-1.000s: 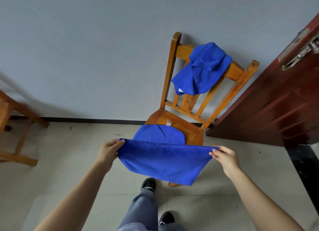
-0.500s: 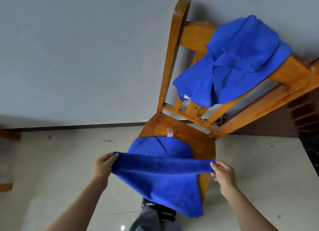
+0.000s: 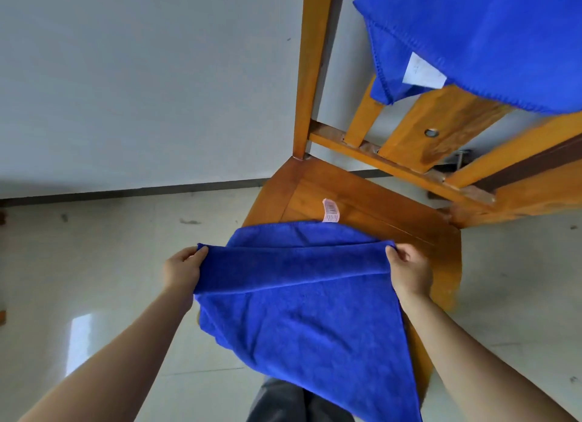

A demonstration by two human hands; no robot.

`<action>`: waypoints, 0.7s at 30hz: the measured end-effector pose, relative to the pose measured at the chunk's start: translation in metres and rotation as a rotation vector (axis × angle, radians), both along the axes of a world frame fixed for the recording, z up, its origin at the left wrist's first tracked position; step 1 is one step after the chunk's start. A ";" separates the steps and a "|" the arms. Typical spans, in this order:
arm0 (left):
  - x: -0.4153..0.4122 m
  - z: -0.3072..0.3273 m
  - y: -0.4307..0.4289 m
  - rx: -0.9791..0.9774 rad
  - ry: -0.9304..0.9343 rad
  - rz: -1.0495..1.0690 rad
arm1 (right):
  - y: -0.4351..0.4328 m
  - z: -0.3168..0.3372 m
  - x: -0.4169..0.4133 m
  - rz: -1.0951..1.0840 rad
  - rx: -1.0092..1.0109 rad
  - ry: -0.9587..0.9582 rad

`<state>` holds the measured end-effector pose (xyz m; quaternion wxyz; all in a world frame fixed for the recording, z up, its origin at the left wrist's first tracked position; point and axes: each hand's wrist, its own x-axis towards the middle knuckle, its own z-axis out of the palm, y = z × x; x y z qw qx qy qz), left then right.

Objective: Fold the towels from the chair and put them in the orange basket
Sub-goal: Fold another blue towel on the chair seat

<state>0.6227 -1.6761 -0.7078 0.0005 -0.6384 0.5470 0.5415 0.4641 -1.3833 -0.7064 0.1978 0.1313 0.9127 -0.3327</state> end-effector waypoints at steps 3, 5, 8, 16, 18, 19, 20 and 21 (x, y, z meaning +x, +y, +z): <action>-0.002 -0.016 -0.005 0.124 -0.116 -0.105 | -0.007 0.002 -0.004 0.029 -0.042 0.001; -0.004 -0.020 -0.005 0.216 -0.175 -0.175 | -0.013 0.007 -0.007 0.048 -0.078 -0.024; -0.010 -0.018 -0.002 0.246 -0.150 -0.169 | -0.019 0.009 -0.013 0.098 -0.034 -0.063; -0.011 0.010 -0.008 0.334 0.159 0.031 | -0.030 0.017 -0.037 -0.169 -0.360 -0.362; -0.012 0.015 -0.009 0.284 0.187 0.024 | -0.030 0.022 -0.042 -0.233 -0.484 -0.383; -0.011 0.017 -0.010 0.261 0.194 0.006 | -0.030 0.022 -0.044 -0.223 -0.502 -0.377; -0.009 0.018 -0.010 0.240 0.200 -0.004 | -0.030 0.023 -0.044 -0.194 -0.496 -0.372; -0.007 0.019 -0.011 0.218 0.205 -0.006 | -0.029 0.023 -0.043 -0.159 -0.473 -0.361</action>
